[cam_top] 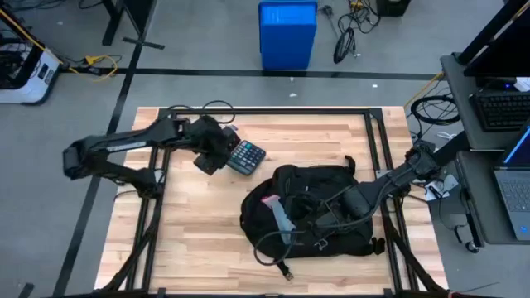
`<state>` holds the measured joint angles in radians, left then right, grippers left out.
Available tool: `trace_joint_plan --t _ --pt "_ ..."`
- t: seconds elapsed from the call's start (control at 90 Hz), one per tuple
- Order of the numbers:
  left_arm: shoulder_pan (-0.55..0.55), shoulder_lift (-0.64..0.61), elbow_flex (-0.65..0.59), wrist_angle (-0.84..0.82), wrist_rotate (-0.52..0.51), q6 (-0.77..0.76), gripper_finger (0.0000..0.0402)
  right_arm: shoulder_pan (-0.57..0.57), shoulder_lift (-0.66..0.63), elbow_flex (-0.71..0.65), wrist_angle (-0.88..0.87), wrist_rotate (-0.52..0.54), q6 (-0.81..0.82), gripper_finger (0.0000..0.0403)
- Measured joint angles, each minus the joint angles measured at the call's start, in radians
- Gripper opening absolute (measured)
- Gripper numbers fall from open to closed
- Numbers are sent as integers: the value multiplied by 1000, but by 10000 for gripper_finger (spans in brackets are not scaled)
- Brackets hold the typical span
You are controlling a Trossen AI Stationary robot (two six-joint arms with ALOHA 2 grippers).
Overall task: Unpack backpack
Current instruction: Put the black medicine organizer into the black backpack
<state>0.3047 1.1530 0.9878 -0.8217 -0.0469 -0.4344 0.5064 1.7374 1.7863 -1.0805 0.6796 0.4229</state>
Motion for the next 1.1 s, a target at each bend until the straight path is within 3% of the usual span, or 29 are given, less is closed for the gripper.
trace_joint_plan --t 0.289,0.511,0.667,0.9,1.1 --pt "-330 -59 0 26 54 -110 162 -19 0 0 -3 0 4 4" --pt "-517 29 -25 372 50 -125 162 -19 1 -1 -2 0 6 4" --pt "-550 165 -26 510 47 -109 162 -20 1 -1 4 -1 3 4" --pt "-536 400 -24 639 150 -111 162 -21 1 -1 4 -5 3 4" --pt "-482 467 9 748 258 -110 162 -21 1 -1 1 -21 -1 4"
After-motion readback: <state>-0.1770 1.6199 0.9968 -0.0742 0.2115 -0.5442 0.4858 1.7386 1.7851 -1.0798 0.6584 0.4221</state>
